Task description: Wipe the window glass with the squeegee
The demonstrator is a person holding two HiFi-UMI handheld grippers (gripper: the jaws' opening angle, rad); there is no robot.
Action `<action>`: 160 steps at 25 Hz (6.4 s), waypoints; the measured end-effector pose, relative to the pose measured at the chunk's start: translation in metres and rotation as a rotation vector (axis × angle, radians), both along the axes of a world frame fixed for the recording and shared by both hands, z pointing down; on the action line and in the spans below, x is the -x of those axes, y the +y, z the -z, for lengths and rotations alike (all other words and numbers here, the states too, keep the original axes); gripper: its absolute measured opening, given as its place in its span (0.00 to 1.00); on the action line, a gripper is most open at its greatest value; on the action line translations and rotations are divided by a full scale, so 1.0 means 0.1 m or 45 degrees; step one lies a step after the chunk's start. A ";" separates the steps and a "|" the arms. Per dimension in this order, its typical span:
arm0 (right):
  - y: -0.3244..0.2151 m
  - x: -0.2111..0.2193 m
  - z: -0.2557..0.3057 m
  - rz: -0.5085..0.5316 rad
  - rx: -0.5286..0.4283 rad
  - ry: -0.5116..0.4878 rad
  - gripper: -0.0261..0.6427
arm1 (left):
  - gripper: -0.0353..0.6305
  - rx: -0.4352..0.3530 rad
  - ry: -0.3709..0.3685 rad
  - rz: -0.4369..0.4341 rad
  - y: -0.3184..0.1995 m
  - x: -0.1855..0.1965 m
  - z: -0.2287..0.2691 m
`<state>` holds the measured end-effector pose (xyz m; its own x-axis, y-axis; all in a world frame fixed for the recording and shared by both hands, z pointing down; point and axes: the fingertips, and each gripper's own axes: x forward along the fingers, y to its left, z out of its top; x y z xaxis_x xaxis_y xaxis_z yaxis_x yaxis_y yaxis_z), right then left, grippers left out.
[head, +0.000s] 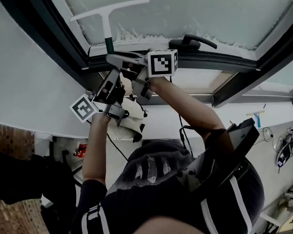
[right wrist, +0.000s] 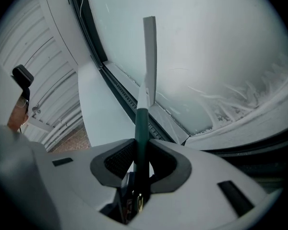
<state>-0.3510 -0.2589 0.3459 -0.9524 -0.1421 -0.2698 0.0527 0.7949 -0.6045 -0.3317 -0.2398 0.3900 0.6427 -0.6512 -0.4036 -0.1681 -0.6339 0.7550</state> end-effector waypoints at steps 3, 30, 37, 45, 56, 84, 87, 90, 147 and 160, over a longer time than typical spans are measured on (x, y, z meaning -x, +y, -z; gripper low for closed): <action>0.00 -0.05 -0.05 -0.028 0.041 0.018 0.17 | 0.20 0.007 0.012 0.004 0.03 -0.04 0.01; 0.41 -0.75 0.56 0.052 -0.255 -0.037 0.17 | 0.20 -0.263 -0.151 0.044 0.34 -0.75 0.56; 0.12 -1.55 1.13 -0.019 -0.370 -0.071 0.17 | 0.20 -0.372 -0.243 -0.018 -0.01 -1.52 1.08; -0.06 -1.91 1.58 -0.050 -0.486 -0.092 0.17 | 0.20 -0.502 -0.306 -0.043 -0.22 -1.87 1.54; -0.18 -2.30 2.06 -0.057 -0.594 -0.185 0.17 | 0.20 -0.636 -0.377 -0.029 -0.38 -2.23 2.02; -0.23 -2.25 2.14 -0.305 -0.498 -0.053 0.17 | 0.20 -0.686 -0.167 -0.265 -0.37 -2.18 2.10; -0.19 -2.24 2.18 -0.350 -0.501 -0.027 0.17 | 0.20 -0.685 -0.134 -0.284 -0.34 -2.18 2.13; -0.20 -2.27 2.18 -0.376 -0.501 -0.002 0.17 | 0.20 -0.678 -0.106 -0.285 -0.34 -2.23 2.12; -0.40 -2.29 1.96 -0.172 -0.174 -0.068 0.19 | 0.21 -0.319 -0.160 -0.198 -0.48 -2.26 1.89; -0.49 -2.30 1.70 -0.143 -0.052 -0.087 0.19 | 0.21 -0.215 -0.150 -0.197 -0.54 -2.27 1.64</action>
<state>-0.1210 -0.3081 0.1760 -0.9102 -0.2344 -0.3415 0.0018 0.8221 -0.5693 -0.1051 -0.2938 0.2265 0.7784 -0.4714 -0.4146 -0.1403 -0.7743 0.6171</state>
